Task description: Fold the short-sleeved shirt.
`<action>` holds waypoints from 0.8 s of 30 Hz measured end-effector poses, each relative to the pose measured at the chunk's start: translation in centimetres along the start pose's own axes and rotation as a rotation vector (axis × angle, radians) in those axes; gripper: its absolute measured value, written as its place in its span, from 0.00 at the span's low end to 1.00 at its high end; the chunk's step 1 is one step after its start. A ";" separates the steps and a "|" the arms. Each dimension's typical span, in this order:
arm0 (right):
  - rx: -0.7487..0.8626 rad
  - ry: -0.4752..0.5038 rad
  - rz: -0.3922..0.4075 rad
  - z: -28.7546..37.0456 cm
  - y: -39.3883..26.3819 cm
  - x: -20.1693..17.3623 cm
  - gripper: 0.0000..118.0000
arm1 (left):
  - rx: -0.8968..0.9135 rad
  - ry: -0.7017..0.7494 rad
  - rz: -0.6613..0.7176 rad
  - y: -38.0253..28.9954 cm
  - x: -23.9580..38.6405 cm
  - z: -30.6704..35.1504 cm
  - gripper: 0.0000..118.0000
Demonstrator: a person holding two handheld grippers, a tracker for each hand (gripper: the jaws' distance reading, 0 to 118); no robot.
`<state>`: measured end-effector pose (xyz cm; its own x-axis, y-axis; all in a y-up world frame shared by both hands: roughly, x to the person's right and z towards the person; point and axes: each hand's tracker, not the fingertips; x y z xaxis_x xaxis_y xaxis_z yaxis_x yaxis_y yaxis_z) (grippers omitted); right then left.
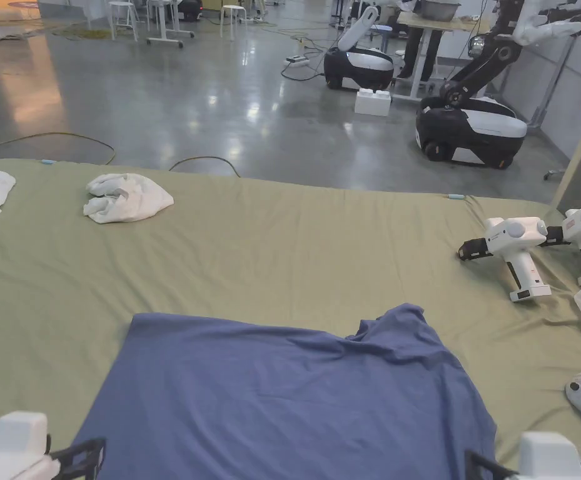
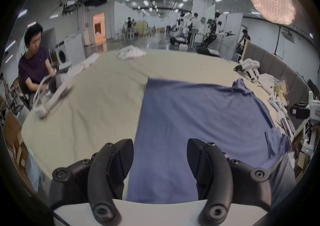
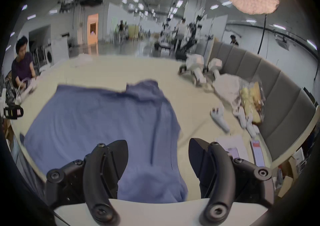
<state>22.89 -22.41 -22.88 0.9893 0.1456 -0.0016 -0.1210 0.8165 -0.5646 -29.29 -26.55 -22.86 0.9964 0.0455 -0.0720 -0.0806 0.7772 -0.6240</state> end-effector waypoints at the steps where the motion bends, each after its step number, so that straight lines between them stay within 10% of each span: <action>1: 0.033 -0.006 -0.006 -0.3 0.9 -0.6 0.64 | 0.034 0.004 -0.007 0.9 0.9 -0.2 0.57; 8: 0.336 -0.013 -0.071 -0.7 5.4 -4.9 0.64 | 0.339 0.044 -0.081 5.7 6.2 0.4 0.55; 12: 0.452 -0.024 -0.110 -0.3 7.0 -6.4 0.62 | 0.499 0.072 -0.112 6.2 5.3 0.7 0.38; 17: 0.538 -0.003 -0.105 0.6 8.1 -7.8 0.08 | 0.613 0.110 -0.124 9.4 9.3 3.9 0.00; 24: 0.563 0.002 -0.111 1.1 8.3 -8.3 0.01 | 0.617 0.102 -0.083 9.9 7.1 4.1 0.00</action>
<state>13.59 -16.22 -26.66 0.9986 0.0419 0.0309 -0.0408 0.9986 -0.0345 -22.93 -15.91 -26.37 0.9885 -0.0675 -0.1356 0.0585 0.9959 -0.0689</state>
